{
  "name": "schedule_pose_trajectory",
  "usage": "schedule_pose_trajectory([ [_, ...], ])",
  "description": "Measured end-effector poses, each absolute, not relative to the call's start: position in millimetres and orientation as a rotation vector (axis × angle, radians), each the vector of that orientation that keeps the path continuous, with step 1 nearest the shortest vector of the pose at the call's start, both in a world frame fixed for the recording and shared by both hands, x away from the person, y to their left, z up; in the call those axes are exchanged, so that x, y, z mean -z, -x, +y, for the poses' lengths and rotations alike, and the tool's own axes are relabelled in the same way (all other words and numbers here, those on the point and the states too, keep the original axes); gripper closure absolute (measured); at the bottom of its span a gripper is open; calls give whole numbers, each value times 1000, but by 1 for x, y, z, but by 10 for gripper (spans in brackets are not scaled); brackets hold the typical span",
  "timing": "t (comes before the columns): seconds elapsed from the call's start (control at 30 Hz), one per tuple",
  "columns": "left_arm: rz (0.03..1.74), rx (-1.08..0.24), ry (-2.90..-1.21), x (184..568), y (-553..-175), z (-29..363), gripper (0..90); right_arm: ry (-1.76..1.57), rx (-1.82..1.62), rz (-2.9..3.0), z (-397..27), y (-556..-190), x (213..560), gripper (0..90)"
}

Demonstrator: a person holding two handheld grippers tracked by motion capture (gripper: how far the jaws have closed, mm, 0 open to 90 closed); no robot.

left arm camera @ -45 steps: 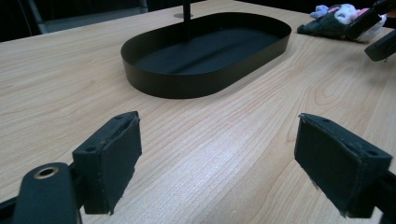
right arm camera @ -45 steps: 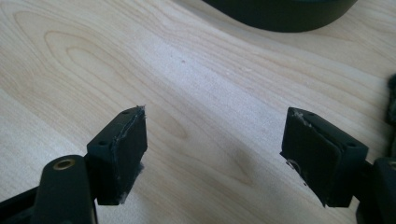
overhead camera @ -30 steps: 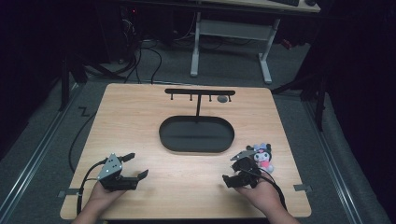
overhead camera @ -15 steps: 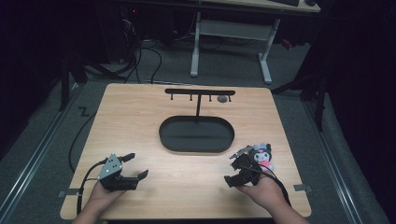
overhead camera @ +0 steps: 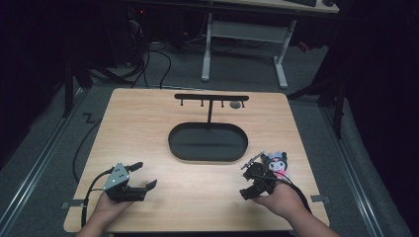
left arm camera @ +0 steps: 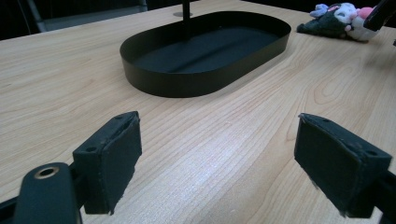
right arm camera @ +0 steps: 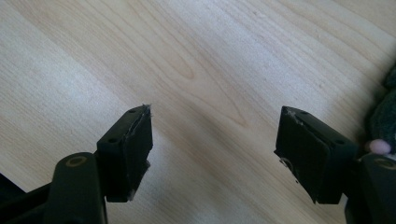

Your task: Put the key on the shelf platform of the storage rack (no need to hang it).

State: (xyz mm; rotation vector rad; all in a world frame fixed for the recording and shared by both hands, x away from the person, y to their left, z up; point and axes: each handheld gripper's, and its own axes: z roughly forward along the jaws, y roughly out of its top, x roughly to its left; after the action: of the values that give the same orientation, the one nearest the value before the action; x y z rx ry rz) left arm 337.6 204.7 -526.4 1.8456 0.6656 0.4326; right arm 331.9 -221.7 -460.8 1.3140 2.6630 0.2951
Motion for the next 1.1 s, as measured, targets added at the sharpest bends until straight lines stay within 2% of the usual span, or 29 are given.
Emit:
schedule_pose_trajectory([
  [0.3,666,-427,-1845,526,-338,205,159,-1339,-234,2675,-224,-334,460,315],
  [0.63,660,-424,-1847,526,-338,205,162,-1335,-192,2692,-229,-338,451,308],
  [1.1,657,-419,-1847,526,-338,205,164,-1365,-102,2668,-258,-343,435,308],
])
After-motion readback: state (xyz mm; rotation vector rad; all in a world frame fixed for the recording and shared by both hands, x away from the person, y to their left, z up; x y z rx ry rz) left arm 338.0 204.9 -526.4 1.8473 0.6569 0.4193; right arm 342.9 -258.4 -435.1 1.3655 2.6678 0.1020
